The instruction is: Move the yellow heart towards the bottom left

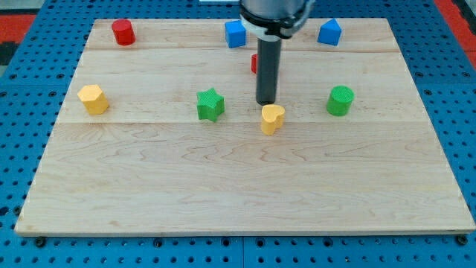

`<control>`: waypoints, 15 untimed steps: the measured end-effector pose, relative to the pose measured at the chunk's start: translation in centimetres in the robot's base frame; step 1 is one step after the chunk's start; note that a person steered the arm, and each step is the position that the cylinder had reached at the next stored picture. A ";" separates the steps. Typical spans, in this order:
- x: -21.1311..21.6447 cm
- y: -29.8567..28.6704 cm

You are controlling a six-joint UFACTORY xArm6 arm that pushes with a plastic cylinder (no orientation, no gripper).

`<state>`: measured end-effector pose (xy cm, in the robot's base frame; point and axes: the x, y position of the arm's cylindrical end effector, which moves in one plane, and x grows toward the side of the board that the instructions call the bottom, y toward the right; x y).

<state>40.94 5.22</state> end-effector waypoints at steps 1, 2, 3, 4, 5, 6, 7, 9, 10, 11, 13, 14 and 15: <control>3.7 0.7; 8.0 -1.1; 10.9 -1.2; 10.6 1.6; 14.1 0.2; 14.1 -4.7; 14.1 -6.9; 14.3 -0.4; 14.3 -0.2; 18.0 1.0; 20.9 -1.9; 20.0 -4.7; 18.3 -7.3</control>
<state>59.21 -2.08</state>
